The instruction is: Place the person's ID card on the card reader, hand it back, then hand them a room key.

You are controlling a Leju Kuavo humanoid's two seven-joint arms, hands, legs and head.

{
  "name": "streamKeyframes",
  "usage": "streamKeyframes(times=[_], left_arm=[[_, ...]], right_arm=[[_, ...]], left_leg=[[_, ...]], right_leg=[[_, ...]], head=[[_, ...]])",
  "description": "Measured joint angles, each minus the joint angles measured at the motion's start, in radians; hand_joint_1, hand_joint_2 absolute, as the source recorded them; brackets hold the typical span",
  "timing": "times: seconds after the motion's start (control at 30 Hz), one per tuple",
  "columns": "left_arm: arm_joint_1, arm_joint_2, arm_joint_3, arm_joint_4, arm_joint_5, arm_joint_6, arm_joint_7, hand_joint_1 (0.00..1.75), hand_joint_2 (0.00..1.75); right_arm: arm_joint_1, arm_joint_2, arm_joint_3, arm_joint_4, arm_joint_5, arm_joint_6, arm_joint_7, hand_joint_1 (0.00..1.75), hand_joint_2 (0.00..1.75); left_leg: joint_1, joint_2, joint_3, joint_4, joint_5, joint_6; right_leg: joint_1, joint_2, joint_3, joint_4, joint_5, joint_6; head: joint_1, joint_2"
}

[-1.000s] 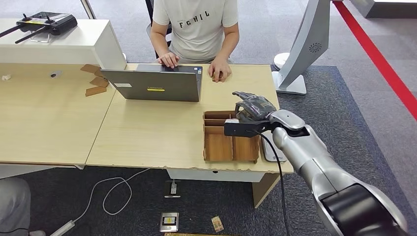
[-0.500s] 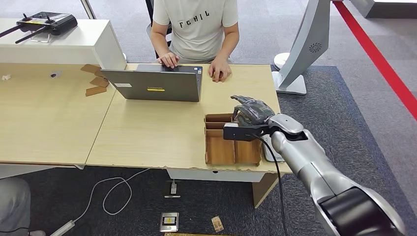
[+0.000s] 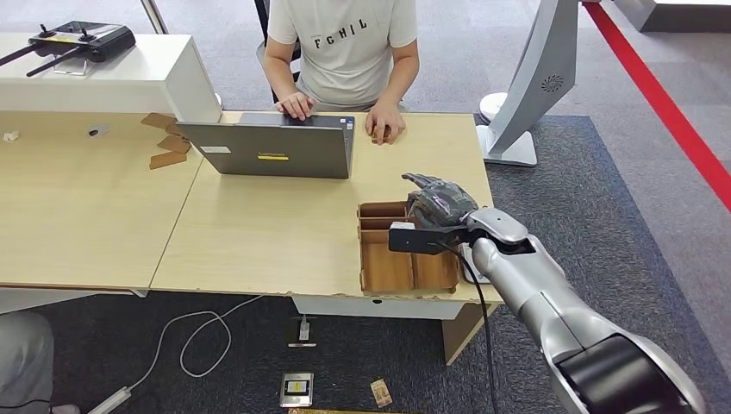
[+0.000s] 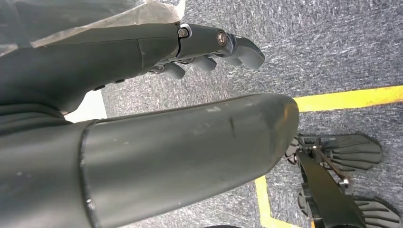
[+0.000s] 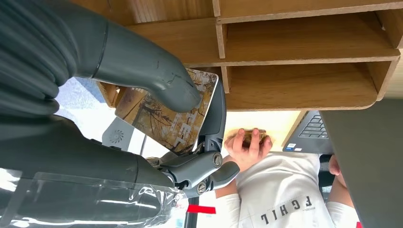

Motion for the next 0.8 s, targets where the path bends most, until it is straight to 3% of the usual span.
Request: streamKeyframes(times=[0.43, 0.8], left_arm=[[0.000, 0.001, 0.000, 0.000, 0.000, 0.000, 0.003, 0.00, 0.00], [0.002, 0.001, 0.000, 0.000, 0.000, 0.000, -0.001, 0.00, 0.00]], right_arm=[[0.000, -0.004, -0.002, -0.007, -0.003, -0.045, -0.013, 1.75, 1.75], [-0.067, -0.018, -0.008, -0.043, -0.002, -0.055, -0.023, 1.75, 1.75]], left_leg=[[0.000, 0.000, 0.000, 0.000, 0.000, 0.000], [0.000, 0.000, 0.000, 0.000, 0.000, 0.000]], right_leg=[[0.000, 0.000, 0.000, 0.000, 0.000, 0.000], [0.000, 0.000, 0.000, 0.000, 0.000, 0.000]], head=[[0.000, 0.000], [0.000, 0.000]])
